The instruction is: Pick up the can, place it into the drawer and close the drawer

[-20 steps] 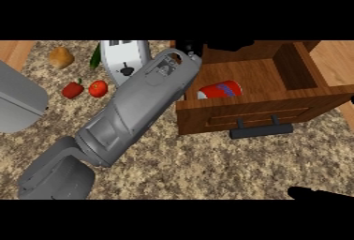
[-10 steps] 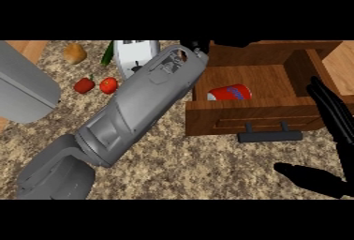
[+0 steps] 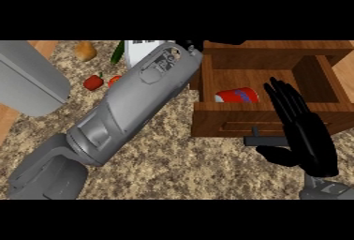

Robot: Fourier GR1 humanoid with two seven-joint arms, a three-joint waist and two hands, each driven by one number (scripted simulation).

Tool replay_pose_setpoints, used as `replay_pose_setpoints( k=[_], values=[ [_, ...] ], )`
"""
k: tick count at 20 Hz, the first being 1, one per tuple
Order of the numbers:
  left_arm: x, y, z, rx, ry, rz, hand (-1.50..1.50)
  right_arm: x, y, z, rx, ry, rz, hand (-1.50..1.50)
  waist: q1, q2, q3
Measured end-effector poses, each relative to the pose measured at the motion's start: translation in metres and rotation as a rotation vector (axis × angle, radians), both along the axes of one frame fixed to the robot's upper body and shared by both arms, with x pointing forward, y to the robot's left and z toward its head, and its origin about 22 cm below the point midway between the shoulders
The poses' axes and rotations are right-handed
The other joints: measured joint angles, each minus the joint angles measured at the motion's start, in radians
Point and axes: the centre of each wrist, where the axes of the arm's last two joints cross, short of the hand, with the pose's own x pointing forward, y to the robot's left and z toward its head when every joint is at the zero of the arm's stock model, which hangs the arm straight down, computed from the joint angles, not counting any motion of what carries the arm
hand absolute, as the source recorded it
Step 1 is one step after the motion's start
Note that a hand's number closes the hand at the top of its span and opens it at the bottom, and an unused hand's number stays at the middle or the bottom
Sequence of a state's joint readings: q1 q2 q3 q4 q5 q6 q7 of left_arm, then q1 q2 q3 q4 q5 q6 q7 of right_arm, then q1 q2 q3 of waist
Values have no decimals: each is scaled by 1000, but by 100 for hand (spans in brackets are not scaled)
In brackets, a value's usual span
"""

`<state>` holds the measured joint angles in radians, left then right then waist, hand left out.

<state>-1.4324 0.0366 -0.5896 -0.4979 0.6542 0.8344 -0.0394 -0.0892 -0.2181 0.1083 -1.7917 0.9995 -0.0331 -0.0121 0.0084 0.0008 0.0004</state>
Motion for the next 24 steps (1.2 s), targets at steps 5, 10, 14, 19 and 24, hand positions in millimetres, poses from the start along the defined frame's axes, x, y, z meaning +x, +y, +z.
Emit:
replay_pose_setpoints(
  k=[5, 10, 14, 19, 24],
  values=[
    [2, 22, 13, 2, 7, 3, -150, 23, 1, -32, -1, -14, -47, -150, 16, -6, -2],
    [0, 42, 18, 0, 8, 9, -150, 53, 0, -45, -25, -56, -87, -150, 28, -17, -14],
    [-4, 59, 22, 1, 14, 8, -150, 69, -2, -58, -55, -60, -103, -150, 37, -19, -16],
    [-9, 83, 29, 9, 22, 4, -150, 97, -5, -66, -106, -71, -138, -150, 48, -14, -13],
    [-15, 107, 26, 17, 39, 15, -150, 121, 3, -71, -110, -114, -169, -150, 45, -9, -8]
  ],
)
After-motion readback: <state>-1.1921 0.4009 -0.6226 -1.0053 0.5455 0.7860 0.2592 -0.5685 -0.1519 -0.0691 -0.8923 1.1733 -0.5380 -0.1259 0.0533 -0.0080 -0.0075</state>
